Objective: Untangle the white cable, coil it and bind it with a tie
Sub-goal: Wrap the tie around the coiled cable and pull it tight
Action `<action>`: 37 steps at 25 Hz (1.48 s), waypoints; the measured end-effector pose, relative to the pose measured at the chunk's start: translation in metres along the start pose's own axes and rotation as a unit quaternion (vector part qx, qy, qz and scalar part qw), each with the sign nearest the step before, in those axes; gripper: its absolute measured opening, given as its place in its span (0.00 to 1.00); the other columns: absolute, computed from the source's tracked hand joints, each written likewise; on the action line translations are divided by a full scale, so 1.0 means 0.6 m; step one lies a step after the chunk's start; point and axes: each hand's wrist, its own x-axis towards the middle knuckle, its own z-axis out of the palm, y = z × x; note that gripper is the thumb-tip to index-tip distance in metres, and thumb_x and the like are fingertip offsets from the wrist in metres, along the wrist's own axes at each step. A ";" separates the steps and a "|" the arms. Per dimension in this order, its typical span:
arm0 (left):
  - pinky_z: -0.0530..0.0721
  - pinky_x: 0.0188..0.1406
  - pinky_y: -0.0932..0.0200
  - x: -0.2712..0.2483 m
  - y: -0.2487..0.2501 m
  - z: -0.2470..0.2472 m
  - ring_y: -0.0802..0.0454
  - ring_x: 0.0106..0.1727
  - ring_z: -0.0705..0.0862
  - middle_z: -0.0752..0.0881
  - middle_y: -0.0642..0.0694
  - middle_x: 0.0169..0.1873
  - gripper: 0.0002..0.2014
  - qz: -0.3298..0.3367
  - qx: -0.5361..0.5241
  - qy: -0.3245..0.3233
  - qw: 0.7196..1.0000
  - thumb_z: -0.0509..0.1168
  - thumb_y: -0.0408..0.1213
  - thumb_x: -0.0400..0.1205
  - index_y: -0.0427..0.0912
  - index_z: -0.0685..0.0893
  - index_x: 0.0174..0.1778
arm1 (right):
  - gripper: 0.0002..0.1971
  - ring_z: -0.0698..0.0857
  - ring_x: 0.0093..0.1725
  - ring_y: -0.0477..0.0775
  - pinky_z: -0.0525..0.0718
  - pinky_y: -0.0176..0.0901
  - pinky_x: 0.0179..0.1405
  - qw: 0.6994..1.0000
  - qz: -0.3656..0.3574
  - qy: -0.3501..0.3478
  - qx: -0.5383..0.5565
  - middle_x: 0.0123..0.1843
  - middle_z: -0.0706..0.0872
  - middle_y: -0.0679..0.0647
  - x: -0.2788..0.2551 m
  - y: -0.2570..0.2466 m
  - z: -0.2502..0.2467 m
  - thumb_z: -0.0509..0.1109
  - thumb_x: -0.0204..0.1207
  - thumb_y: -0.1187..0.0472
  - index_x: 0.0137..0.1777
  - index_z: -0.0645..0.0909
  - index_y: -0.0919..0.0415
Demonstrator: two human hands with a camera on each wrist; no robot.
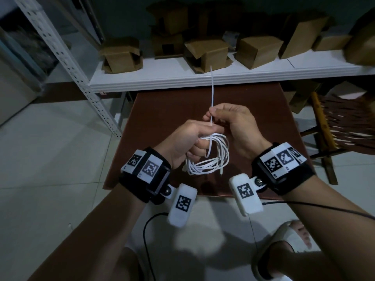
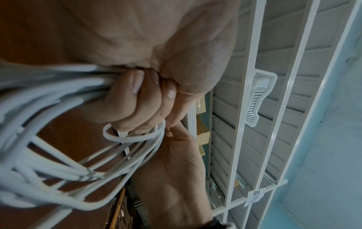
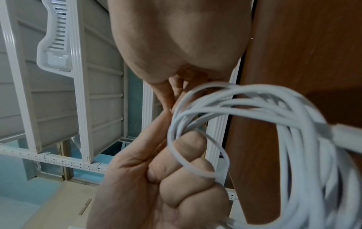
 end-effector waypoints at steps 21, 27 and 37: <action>0.49 0.16 0.66 -0.004 0.008 0.004 0.62 0.15 0.55 0.62 0.56 0.17 0.16 -0.034 -0.006 -0.006 0.999 0.54 0.43 0.92 0.45 0.79 0.40 | 0.08 0.86 0.36 0.50 0.83 0.40 0.39 0.990 0.052 -0.064 -0.118 0.36 0.88 0.58 0.002 -0.010 -0.014 0.73 0.83 0.62 0.48 0.89 0.68; 0.49 0.17 0.68 0.005 -0.002 0.008 0.62 0.15 0.56 0.61 0.55 0.18 0.15 -0.010 -0.005 0.019 1.000 0.55 0.41 0.92 0.47 0.75 0.38 | 0.08 0.87 0.34 0.45 0.85 0.35 0.38 0.994 -0.004 -0.043 -0.099 0.36 0.90 0.58 0.000 -0.001 -0.007 0.71 0.84 0.69 0.47 0.87 0.76; 0.48 0.17 0.68 0.004 -0.004 0.014 0.63 0.15 0.55 0.60 0.56 0.18 0.15 -0.043 -0.002 -0.006 0.999 0.55 0.40 0.92 0.49 0.74 0.38 | 0.10 0.83 0.29 0.42 0.82 0.32 0.31 0.997 -0.004 -0.012 -0.070 0.34 0.89 0.54 0.005 0.003 -0.007 0.70 0.86 0.69 0.52 0.86 0.79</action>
